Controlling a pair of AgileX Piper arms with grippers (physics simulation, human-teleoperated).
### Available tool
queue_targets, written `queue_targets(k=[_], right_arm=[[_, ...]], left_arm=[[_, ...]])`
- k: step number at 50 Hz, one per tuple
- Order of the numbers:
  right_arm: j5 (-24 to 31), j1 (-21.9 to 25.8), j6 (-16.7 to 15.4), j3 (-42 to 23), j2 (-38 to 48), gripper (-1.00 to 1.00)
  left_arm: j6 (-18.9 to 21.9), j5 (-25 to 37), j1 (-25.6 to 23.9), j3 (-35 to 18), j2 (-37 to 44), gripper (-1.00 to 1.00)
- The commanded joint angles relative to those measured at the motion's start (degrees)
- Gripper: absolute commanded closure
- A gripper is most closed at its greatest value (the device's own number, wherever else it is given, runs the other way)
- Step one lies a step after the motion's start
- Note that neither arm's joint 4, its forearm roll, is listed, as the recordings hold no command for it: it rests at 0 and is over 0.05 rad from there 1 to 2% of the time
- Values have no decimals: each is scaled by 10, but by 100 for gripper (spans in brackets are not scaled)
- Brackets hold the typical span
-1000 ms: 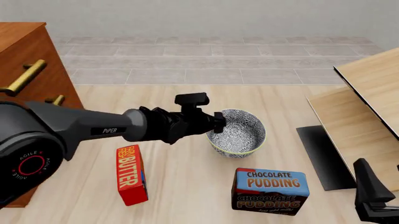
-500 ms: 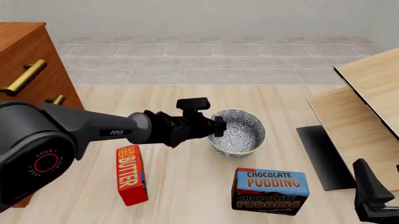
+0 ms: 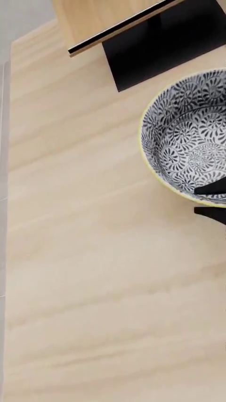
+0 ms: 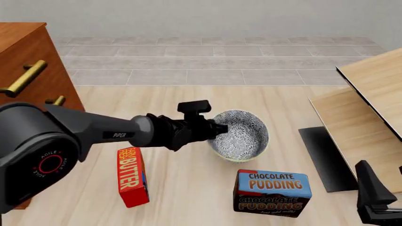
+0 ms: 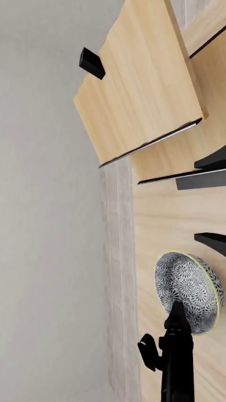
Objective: Close the top drawer of the cabinet and put the bowl on top of it.
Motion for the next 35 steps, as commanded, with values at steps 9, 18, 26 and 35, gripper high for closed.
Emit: queue_targets(k=[9,18,26,35], right_arm=[[0,0,-1,0,0,-100],[-1,1,1,1,0,-100],[-2,0,1,1,0,-100],[-2,1,0,1,0,-100]], left_arm=[[8,5,10,5,-8,100],[-13,23,12,2,-22,100],[-26,49,10,-3,-49,100],[-26,80,7,-4,-93,100]])
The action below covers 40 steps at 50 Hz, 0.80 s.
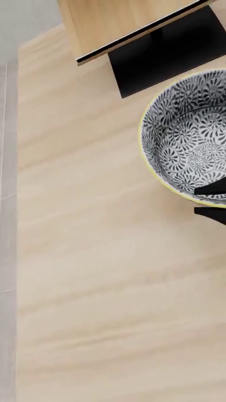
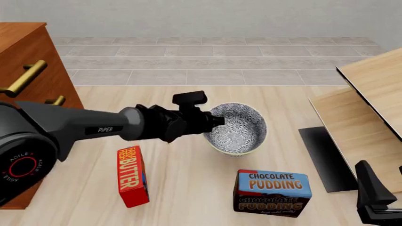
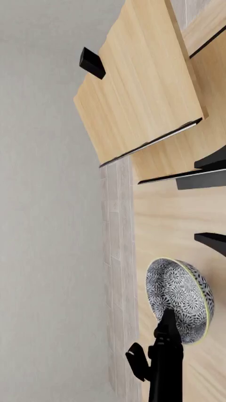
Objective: Close the top drawer of the cabinet and put the bowl on top of it.
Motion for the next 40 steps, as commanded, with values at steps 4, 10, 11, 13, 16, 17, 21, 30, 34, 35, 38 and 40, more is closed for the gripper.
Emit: queue_targets(k=[4,10,11,13,16,17,21,30,34,35,38,40], right_arm=[[-1,1,-1,0,0,-100],[-1,1,-2,0,0,-100],[-1,1,-2,0,0,-100],[-1,0,-2,0,0,-100],[-2,1,-2,0,0,-100],[-2,1,-2,0,0,-100],[-3,1,-3,0,0,-100],[-2,2,-4,0,0,-100],[-2,3,-4,0,0,-100],[-1,3,-5,0,0,-100],[-1,3,-6,-1,0,-100],[-1,3,-7,-1,0,-100]], left_arm=[[-4,43,-5,-2,-68,100],[20,56,4,-4,-101,100],[33,53,8,-2,-114,100],[21,71,6,-10,-118,100],[16,105,17,-29,-121,100],[16,105,17,-29,-121,100],[19,140,21,-47,-142,100],[34,236,46,-98,-178,100],[34,272,59,-121,-199,100],[34,286,65,-129,-202,100],[37,311,74,-146,-215,100],[34,320,74,-151,-219,100]])
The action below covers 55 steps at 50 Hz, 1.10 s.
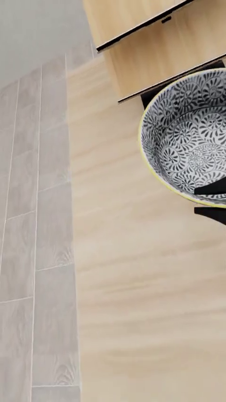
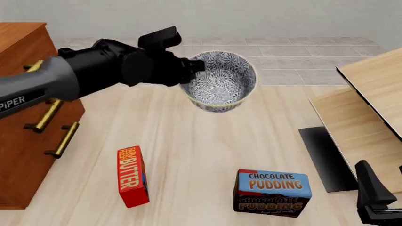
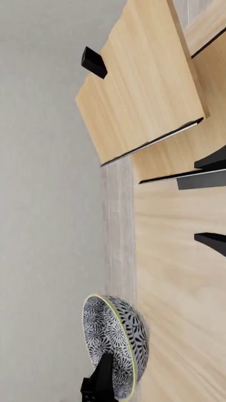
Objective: Close the top drawer of the cabinet and put the bowl on top of it.
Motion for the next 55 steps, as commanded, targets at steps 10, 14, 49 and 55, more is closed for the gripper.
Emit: queue_targets(k=[10,14,49,55], right_arm=[[1,2,-5,0,0,-100],[2,2,-5,0,0,-100],[4,5,-12,0,0,-100],[4,5,-12,0,0,-100]], left_arm=[[6,164,65,-101,-81,100],[-2,194,103,-109,-89,100],[-63,399,249,-273,-99,100],[-77,413,283,-260,-118,100]])
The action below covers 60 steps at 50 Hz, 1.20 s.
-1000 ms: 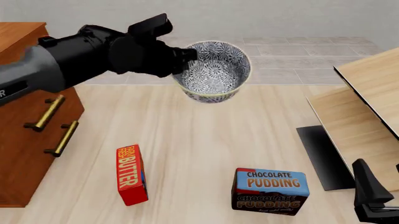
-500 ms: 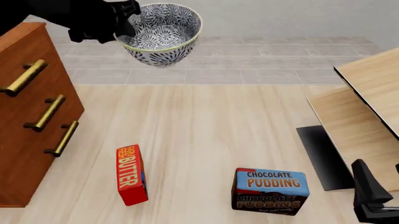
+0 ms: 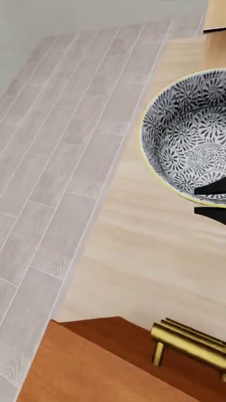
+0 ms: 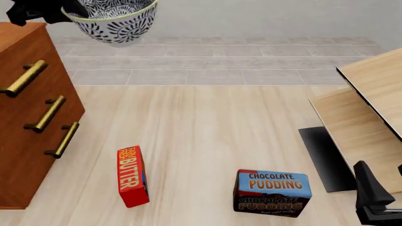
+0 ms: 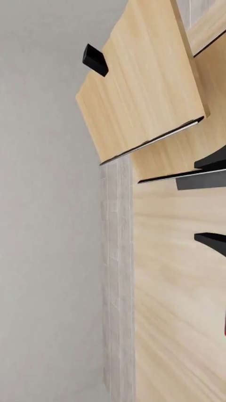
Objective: Close the top drawer of the cabinet and put the bowl on top of it.
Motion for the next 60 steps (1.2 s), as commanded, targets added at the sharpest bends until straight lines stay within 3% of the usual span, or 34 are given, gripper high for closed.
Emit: queue_targets(k=[1,19,29,52,60], right_arm=[[0,0,-2,0,0,-100],[0,2,3,0,0,-100],[-1,2,5,0,0,-100],[-4,3,7,0,0,-100],[-3,4,5,0,0,-100]], left_arm=[[-25,41,46,-14,-23,100],[-16,100,163,-62,-46,100],[-24,100,208,-80,-54,100],[4,100,367,-103,-34,100],[5,100,400,-111,-17,100]])
